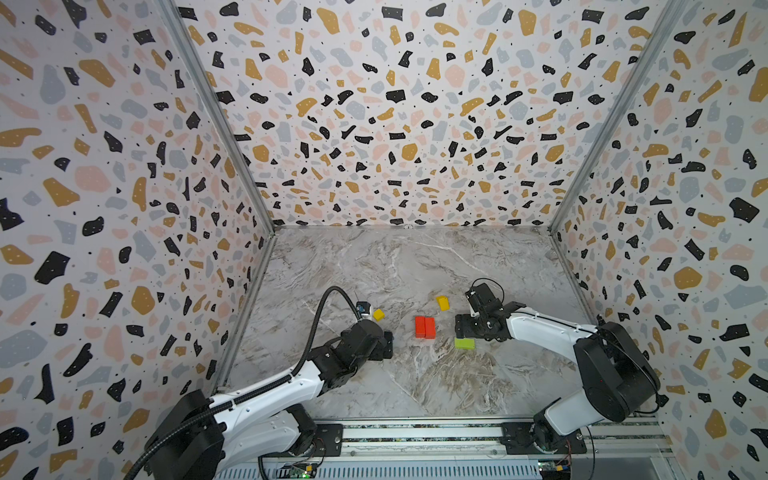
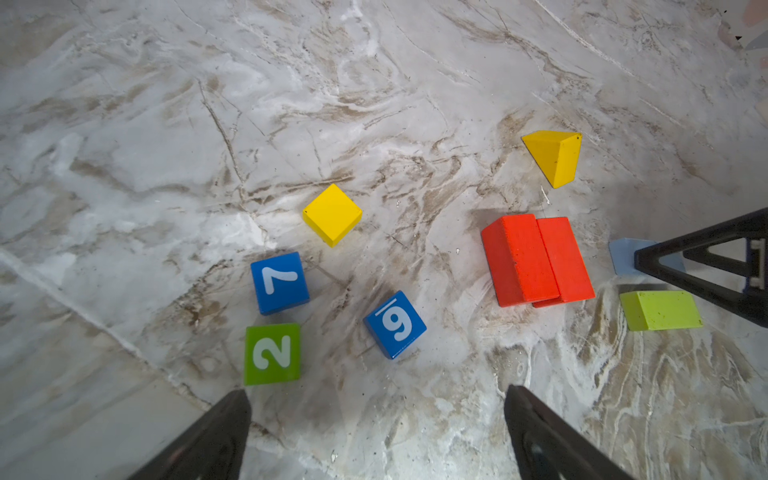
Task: Build the wood block tower
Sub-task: 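Move the right gripper over the light blue block while the left arm withdraws, then close the right gripper on the light blue block and lift it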
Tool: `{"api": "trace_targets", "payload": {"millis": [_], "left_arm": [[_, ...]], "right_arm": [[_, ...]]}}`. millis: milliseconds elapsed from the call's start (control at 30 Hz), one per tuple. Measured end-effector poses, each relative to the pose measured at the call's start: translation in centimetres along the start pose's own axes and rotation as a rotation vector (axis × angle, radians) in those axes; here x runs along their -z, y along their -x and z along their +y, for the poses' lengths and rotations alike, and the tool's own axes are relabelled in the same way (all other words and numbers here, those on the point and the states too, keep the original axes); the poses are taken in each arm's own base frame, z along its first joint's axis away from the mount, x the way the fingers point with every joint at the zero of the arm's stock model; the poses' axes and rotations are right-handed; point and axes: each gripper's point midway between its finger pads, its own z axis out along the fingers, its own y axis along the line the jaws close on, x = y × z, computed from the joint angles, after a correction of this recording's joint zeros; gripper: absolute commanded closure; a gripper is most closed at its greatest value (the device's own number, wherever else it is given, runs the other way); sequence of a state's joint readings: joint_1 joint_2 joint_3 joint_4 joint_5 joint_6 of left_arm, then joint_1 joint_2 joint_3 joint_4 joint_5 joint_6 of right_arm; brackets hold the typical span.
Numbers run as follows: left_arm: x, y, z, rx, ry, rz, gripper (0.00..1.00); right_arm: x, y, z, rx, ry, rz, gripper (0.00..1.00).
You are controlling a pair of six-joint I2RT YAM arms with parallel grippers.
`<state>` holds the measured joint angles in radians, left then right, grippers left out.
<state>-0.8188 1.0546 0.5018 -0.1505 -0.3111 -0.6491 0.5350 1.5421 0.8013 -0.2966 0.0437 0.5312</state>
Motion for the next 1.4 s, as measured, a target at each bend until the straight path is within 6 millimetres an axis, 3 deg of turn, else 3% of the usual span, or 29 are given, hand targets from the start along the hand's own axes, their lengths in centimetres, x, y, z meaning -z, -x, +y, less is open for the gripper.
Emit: {"api": "trace_targets", "payload": {"millis": [667, 800, 1100, 1400], "left_arm": [[0.3, 0.2, -0.4, -0.005, -0.025, -0.004, 0.05], [0.3, 0.2, -0.3, -0.001, -0.025, -0.004, 0.06], [0.5, 0.5, -0.4, 0.003, -0.035, -0.012, 0.06], [0.8, 0.6, -0.6, 0.007, -0.050, -0.019, 0.06]], "right_arm": [[-1.1, 0.5, 0.8, -0.001, -0.041, -0.015, 0.44], [-1.0, 0.4, 1.0, 0.010, -0.047, -0.016, 0.56], [-0.5, 0.3, 1.2, 0.028, -0.063, 0.003, 0.59], [1.9, 3.7, 3.9, 0.042, -0.025, -0.051, 0.58]]}}
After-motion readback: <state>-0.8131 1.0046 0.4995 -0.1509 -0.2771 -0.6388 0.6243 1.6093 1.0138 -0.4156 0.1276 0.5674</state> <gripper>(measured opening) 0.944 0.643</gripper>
